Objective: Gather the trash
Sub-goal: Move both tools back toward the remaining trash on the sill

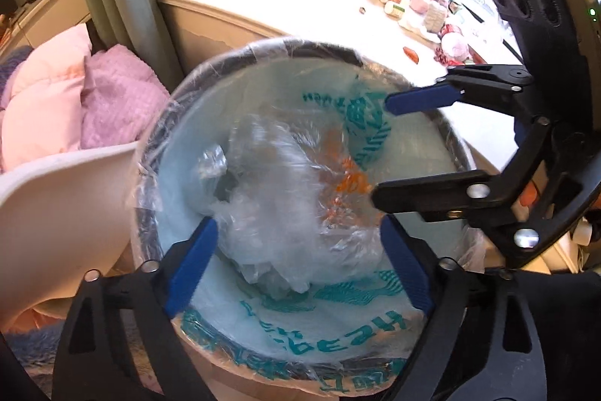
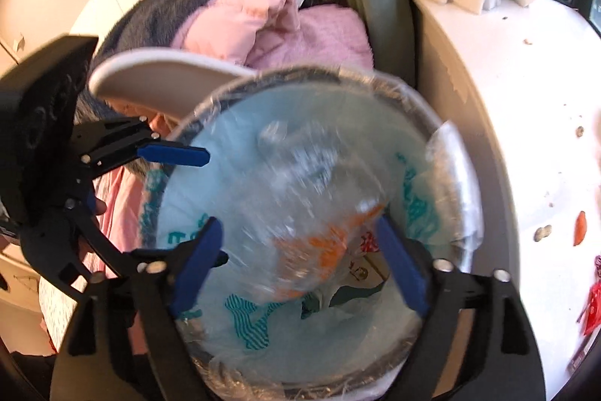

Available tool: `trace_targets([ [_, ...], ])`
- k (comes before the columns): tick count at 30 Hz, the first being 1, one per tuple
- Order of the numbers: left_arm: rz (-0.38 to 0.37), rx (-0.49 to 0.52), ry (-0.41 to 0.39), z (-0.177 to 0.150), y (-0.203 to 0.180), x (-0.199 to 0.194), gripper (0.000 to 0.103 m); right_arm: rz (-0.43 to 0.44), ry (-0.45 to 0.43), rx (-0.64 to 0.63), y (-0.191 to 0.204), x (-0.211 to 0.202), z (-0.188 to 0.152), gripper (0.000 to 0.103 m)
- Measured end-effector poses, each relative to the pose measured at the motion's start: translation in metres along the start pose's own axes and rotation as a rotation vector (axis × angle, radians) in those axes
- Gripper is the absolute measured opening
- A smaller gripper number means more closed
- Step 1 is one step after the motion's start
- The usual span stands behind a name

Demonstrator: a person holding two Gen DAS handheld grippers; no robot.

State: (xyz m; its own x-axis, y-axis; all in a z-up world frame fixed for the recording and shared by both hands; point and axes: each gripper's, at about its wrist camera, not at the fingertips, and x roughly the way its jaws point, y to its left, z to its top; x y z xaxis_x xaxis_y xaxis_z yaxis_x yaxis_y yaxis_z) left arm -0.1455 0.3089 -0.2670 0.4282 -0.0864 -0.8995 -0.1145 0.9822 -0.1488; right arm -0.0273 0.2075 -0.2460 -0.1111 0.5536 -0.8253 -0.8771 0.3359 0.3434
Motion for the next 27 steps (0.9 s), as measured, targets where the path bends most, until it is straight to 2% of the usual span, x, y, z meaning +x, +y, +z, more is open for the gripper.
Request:
trace_targets([
  [6,0.012,0.014,-0.044,0.011,-0.007,-0.009,0.097,-0.047,-0.058,0.034,-0.007,-0.028,-0.006,0.088],
  [9,0.028,0.045,-0.065,0.016,-0.015,-0.013,0.097,-0.086,-0.089,0.07,-0.014,-0.043,-0.01,0.088],
  [18,-0.023,0.083,-0.096,0.045,-0.047,-0.012,0.097,-0.169,-0.15,0.196,-0.056,-0.092,-0.039,0.089],
  [27,-0.083,0.191,-0.136,0.094,-0.104,-0.006,0.097,-0.264,-0.218,0.304,-0.11,-0.15,-0.077,0.089],
])
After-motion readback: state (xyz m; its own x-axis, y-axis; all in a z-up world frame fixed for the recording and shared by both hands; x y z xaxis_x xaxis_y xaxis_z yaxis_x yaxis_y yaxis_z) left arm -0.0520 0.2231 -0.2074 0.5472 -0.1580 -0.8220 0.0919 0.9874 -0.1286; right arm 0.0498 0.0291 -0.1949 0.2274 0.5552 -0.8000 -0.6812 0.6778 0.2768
